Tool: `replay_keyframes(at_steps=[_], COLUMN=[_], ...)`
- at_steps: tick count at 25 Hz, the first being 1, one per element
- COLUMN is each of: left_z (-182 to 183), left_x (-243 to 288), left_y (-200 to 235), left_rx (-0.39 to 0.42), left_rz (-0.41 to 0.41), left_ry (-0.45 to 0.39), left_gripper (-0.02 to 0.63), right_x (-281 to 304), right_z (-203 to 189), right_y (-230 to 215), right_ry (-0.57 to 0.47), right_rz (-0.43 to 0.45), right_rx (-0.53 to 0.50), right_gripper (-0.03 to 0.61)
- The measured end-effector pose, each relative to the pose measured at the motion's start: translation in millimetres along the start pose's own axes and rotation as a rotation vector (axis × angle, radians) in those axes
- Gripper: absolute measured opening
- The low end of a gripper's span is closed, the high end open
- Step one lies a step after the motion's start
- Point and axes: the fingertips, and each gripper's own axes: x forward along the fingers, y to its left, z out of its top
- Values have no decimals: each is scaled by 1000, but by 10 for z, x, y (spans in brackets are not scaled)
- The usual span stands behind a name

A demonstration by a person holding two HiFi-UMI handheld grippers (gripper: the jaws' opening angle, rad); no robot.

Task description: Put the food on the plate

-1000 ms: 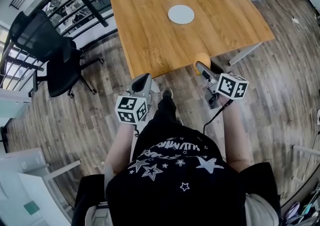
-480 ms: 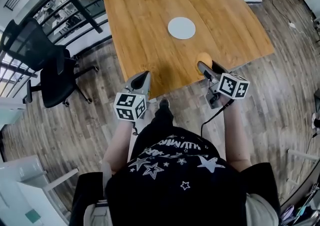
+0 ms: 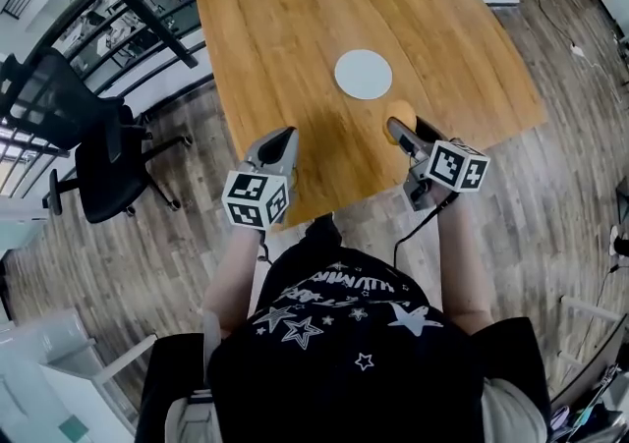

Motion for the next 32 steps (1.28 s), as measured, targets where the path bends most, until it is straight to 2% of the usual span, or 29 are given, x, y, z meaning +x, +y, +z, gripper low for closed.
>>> replay_keyframes(at_steps=[5, 13, 32], left_z=[178, 298, 266], left_x=[233, 537, 1042], left_y=[206, 469, 844], left_rx=[-4, -14, -46], left_rz=[-12, -37, -64], left_ry=[-10, -4, 28], left_gripper=[2, 2, 2], right_x=[289, 722, 1431], right_z=[148, 306, 420], right_y=[-67, -177, -532], right_ry=[15, 72, 179], right_rz=[-28, -100, -237], right_rx=[-12, -97, -289], right_gripper=[301, 301, 301])
